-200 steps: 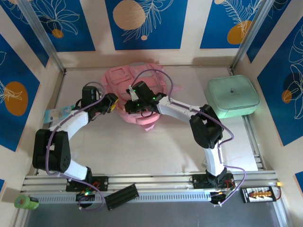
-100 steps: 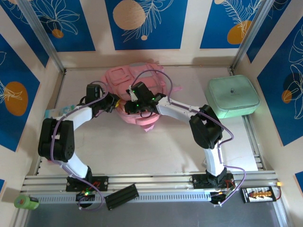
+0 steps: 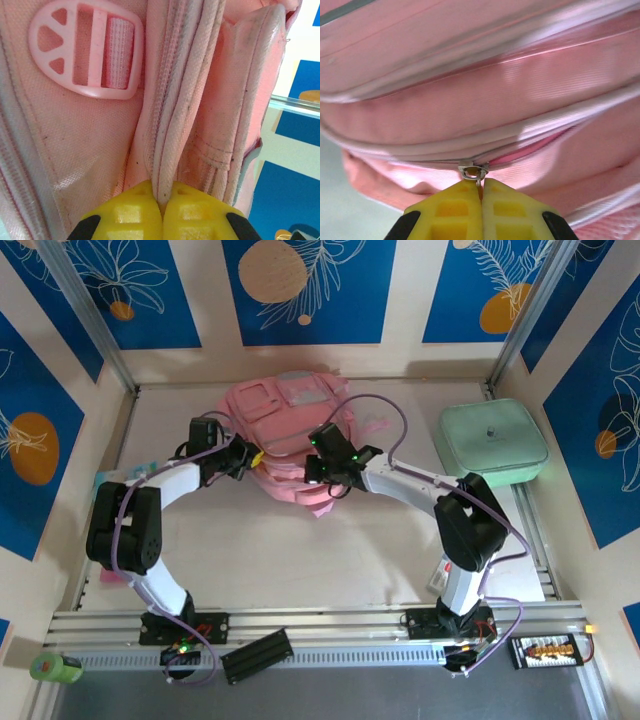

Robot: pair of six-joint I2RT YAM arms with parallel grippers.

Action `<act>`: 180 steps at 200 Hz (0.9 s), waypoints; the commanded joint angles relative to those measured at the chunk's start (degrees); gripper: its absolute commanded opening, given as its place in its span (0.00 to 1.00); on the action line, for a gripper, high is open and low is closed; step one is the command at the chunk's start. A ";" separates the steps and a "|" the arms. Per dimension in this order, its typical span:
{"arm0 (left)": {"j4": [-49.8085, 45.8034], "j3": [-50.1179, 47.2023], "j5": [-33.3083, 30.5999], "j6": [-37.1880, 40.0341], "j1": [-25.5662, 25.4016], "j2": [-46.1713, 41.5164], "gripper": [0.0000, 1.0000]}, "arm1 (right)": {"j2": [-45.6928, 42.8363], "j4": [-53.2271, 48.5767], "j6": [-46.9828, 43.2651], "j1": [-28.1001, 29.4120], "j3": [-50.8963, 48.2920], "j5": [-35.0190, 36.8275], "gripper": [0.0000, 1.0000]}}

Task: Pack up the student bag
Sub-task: Zip the student bag at the top-center of the table.

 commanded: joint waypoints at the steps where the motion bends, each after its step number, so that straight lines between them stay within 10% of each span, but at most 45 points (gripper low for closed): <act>1: 1.89 2.95 0.47 3.23 0.63 0.23 0.00 | -2.95 -7.52 3.62 -2.02 -2.76 3.57 0.00; 77: -16.88 19.42 -0.81 21.53 1.32 9.33 0.00 | -3.03 3.64 -5.09 5.31 -4.99 -18.21 0.00; 126: -26.64 25.98 -8.79 25.56 4.10 10.69 0.39 | 2.93 6.62 -4.86 6.40 3.12 -22.03 0.00; 180: -25.97 14.93 -8.70 22.34 6.56 -0.90 0.44 | 8.81 6.92 -3.84 5.35 11.48 -22.26 0.00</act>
